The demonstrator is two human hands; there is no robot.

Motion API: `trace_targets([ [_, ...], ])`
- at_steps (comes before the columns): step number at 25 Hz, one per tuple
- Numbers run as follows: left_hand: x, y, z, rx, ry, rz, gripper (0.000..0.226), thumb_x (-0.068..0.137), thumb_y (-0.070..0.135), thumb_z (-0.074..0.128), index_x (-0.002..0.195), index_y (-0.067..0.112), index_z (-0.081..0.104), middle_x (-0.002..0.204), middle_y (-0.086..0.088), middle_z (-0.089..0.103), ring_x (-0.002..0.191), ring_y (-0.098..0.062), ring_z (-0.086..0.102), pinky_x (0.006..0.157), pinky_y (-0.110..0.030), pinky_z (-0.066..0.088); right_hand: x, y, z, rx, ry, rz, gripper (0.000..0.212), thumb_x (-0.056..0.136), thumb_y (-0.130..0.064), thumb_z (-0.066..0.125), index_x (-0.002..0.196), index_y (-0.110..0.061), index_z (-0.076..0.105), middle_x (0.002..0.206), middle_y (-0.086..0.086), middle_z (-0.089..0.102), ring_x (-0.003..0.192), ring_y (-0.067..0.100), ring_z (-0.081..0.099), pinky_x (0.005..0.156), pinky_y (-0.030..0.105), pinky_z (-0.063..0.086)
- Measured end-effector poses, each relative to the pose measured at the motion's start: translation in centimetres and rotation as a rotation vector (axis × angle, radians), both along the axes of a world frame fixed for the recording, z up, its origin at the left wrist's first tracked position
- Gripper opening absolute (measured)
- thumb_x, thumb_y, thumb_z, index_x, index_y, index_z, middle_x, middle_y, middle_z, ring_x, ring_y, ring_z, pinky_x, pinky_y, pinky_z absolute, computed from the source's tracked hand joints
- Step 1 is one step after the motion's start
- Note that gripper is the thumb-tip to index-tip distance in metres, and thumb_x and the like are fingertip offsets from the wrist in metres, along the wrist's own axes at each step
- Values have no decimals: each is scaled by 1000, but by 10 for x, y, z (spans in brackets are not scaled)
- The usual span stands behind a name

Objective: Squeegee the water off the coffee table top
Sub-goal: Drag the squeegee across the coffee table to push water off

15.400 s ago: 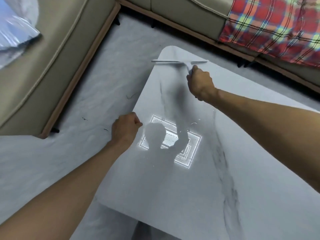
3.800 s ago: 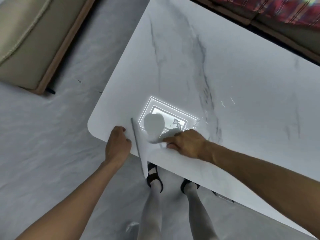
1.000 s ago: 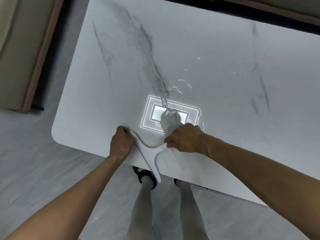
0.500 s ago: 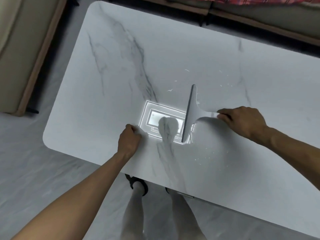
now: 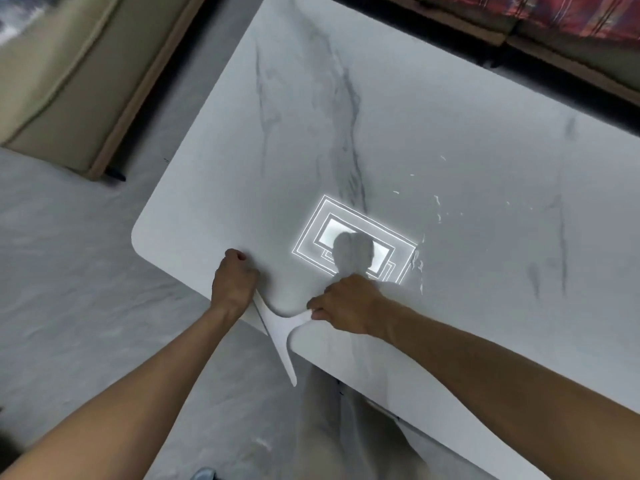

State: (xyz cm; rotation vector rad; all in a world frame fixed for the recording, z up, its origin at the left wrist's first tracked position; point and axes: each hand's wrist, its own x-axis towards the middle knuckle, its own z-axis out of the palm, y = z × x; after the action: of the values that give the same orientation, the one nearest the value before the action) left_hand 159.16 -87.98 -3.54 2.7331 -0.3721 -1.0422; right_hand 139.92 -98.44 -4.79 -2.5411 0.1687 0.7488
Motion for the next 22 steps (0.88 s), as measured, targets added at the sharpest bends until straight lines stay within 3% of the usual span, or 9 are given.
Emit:
trace_targets([
  [4, 0, -31, -10, -46, 47, -43, 31, 89, 11, 48, 120, 12, 47, 121, -8, 58, 100, -28, 56, 79, -31, 39, -19, -69, 1, -20, 31, -170, 36, 100, -45, 33, 128, -41, 55, 121, -4, 66, 110, 24, 62, 81, 34, 46],
  [8, -17, -91, -12, -122, 64, -256, 36, 86, 5, 50, 121, 8, 49, 125, -8, 54, 108, -26, 55, 80, -28, 38, -85, -161, 15, -129, 75, -534, 37, 99, -52, 31, 128, -48, 52, 119, -7, 68, 108, 24, 63, 80, 34, 45],
  [12, -38, -158, -27, -123, -35, -679, 43, 80, 12, 60, 119, 1, 48, 122, -17, 50, 110, -34, 50, 88, -36, 45, -160, -211, 42, -263, 187, -822, 38, 98, -53, 31, 126, -46, 56, 119, -6, 69, 107, 26, 62, 80, 33, 43],
  [14, -50, -186, -37, -44, -98, -815, 73, 75, 25, 70, 134, 0, 35, 135, -26, 39, 123, -44, 41, 101, -44, 42, -184, -220, 62, -306, 233, -880, 39, 98, -54, 31, 126, -44, 57, 119, -5, 69, 107, 28, 62, 81, 34, 44],
  [17, -66, -210, -48, 72, -119, -871, 120, 68, 43, 80, 149, 3, 1, 150, -39, 3, 138, -60, 6, 116, -57, 15, -180, -241, 80, -224, 179, -1054, 37, 99, -52, 32, 121, -40, 59, 102, -3, 69, 98, 31, 60, 79, 37, 46],
  [19, -70, -214, -56, 116, -121, -897, 127, 68, 48, 80, 151, 5, -7, 150, -42, -6, 137, -63, -1, 115, -59, 10, -152, -273, 74, -152, 43, -1220, 35, 99, -49, 33, 121, -38, 58, 94, 0, 65, 96, 34, 59, 82, 41, 47],
  [22, -66, -216, -66, 212, -125, -987, 125, 74, 53, 73, 151, 5, -12, 150, -44, -5, 137, -64, 3, 115, -57, 15, -98, -326, 42, -130, -94, -1348, 44, 100, -46, 31, 142, -35, 42, 122, 10, 64, 107, 35, 57, 90, 39, 47],
])
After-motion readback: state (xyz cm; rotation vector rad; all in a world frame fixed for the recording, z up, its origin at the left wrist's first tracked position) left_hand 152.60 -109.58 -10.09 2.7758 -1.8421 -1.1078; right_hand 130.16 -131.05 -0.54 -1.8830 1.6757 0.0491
